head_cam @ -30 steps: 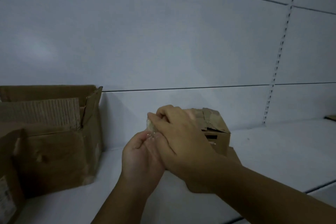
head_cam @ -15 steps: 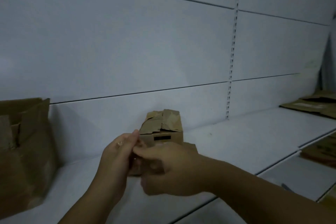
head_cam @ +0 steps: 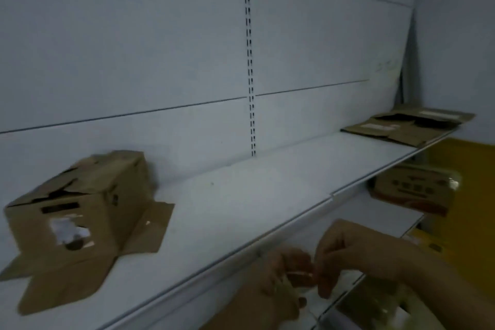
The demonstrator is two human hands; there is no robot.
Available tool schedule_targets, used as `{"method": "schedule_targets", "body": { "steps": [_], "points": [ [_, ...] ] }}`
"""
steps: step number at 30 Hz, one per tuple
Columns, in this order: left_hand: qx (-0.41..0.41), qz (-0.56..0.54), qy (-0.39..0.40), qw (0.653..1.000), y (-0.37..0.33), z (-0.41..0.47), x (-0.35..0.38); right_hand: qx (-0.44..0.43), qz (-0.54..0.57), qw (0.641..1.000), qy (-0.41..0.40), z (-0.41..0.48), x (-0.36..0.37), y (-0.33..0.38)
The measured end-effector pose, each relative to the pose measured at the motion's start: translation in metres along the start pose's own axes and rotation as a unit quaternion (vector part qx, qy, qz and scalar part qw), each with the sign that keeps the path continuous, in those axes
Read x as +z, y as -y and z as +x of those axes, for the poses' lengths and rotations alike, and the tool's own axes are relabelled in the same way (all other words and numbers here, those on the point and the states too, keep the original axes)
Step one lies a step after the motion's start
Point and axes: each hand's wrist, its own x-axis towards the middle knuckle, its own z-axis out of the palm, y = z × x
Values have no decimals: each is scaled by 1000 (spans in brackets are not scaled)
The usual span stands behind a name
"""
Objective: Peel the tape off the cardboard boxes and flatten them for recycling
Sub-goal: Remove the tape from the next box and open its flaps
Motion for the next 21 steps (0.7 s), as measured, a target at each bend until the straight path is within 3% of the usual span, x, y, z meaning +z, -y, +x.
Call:
{"method": "schedule_targets", "body": {
  "steps": [4,8,11,13,15,18,21],
  "points": [
    [-70,54,21,996,69,40,19,88,-2,996,-26,-29,-28,-73],
    [-217,76,-64,971,120,87,25,124,8,989,-86,-27,-26,-149],
    [-318,-124,-93,935,143,112,36,105,-31,988,-106,-14,-2,-201],
    [-311,-277,-116,902,152,129,38,70,-66,989,-114,-3,12,-227],
    [-279,-354,-156,879,152,143,41,47,-107,981,-153,9,17,-249],
    [-235,-372,-215,872,149,164,37,46,-126,961,-242,29,11,-277],
    [-231,-301,-178,908,150,177,18,103,-92,942,-305,51,-16,-301]
  ]
}}
